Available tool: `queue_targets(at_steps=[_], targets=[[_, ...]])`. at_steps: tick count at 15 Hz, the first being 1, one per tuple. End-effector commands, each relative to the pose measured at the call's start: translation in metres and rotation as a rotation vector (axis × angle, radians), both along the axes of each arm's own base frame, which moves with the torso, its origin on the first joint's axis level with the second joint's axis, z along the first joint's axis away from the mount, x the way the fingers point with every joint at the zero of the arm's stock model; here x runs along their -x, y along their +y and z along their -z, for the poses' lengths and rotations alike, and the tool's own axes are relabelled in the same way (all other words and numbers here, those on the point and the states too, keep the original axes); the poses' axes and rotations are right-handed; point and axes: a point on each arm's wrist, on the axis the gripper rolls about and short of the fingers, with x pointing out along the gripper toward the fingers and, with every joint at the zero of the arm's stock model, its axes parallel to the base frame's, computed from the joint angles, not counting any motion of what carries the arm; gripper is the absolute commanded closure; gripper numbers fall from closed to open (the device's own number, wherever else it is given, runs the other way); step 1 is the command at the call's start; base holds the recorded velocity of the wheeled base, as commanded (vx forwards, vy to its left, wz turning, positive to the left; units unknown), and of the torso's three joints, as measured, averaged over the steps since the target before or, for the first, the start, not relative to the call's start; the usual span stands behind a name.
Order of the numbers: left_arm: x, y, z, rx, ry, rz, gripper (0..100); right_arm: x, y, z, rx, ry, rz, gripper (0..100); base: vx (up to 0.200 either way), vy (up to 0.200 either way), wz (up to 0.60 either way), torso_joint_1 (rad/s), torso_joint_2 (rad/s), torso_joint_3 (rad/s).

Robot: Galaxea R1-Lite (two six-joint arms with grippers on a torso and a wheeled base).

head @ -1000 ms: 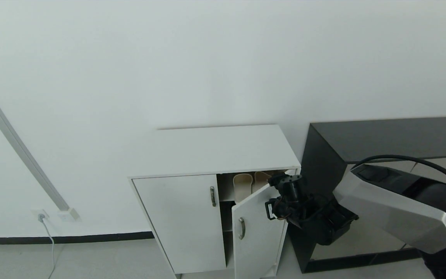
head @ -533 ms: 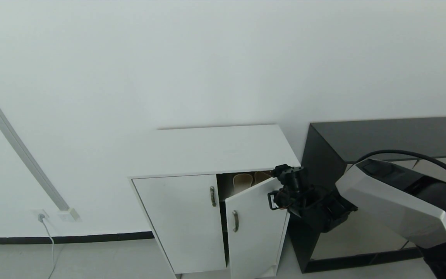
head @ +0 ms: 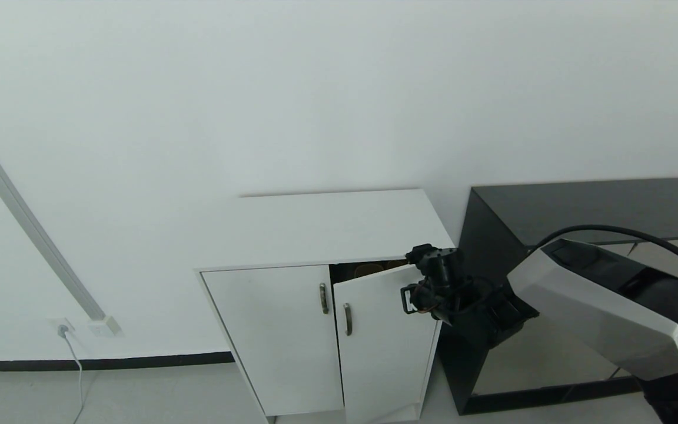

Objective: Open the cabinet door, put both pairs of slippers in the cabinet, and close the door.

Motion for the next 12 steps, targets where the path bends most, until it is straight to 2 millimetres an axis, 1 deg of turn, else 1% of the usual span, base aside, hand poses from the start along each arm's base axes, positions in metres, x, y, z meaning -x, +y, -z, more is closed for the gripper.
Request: queue_targets(at_steps=[1, 7, 12], targets=[[0.0, 0.0, 0.0, 0.001, 0.001, 0.0, 100, 0.002, 0.003, -0.007, -0.006, -0.01, -0.007, 100, 0.0, 0.0, 0.0, 0.0, 0.0, 0.0], [0.0, 0.0, 0.0, 0.001, 0.001, -0.001, 100, 0.004, 0.012, -0.014, -0.007, -0.011, -0.026, 100, 0.0, 0.0, 0.0, 0.0, 0.0, 0.0], [0.0, 0.0, 0.0, 0.001, -0.001, -0.001, 100, 0.002, 0.017, -0.019, -0.01, -0.02, -0.028, 100, 0.0, 0.0, 0.0, 0.0, 0.0, 0.0]])
